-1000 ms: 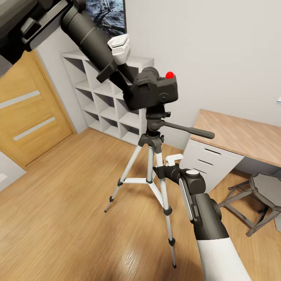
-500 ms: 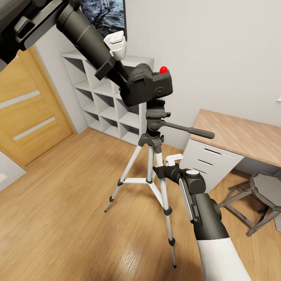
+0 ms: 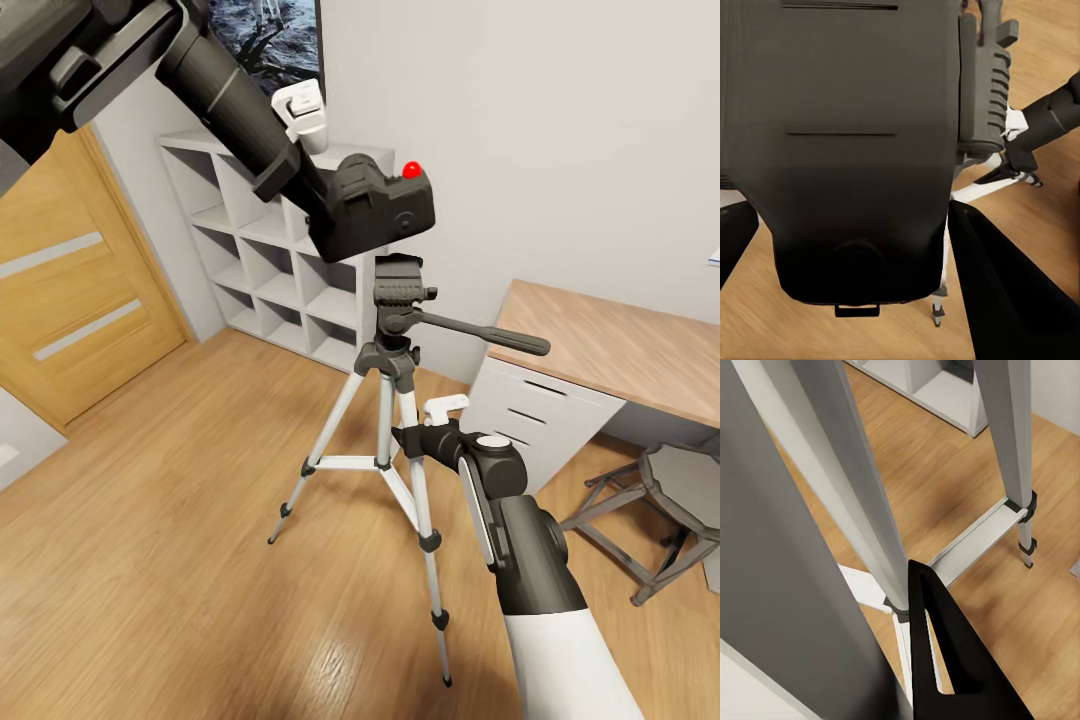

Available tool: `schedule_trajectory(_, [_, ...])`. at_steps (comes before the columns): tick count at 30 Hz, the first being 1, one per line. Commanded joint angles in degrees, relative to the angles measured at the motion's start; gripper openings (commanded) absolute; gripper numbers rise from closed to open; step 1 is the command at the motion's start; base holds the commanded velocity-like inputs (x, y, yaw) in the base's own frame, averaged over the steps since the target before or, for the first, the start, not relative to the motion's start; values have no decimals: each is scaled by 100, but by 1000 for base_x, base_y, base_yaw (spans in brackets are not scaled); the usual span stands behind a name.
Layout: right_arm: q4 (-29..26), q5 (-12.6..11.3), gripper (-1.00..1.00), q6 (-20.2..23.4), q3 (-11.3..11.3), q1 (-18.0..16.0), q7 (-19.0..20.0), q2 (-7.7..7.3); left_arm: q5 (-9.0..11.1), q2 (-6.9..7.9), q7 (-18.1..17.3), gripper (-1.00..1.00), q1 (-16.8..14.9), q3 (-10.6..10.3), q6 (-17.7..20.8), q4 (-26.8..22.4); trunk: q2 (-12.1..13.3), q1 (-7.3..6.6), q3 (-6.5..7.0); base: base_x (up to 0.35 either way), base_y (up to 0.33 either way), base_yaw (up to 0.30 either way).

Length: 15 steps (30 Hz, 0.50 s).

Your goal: Attach the digital camera to the camera tripod in the bedroom.

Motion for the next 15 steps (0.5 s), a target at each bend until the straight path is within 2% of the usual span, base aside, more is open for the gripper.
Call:
schedule_trajectory(1, [-8, 80, -100, 18, -1, -6, 46, 4, 39, 1, 14, -100, -14, -29, 20, -1, -11, 3, -10, 0, 0, 0])
schedule_trajectory(8, [-12, 79, -100, 18, -1, -6, 48, 4, 49, -8, 20, -100, -15, -32, -13, -43, -11, 3, -10, 0, 0, 0])
schedule_trajectory(15, [-13, 78, -100, 18, 0, -6, 46, 6, 63, -98, -25, -100, -12, -33, -24, -94, -11, 3, -10, 0, 0, 0])
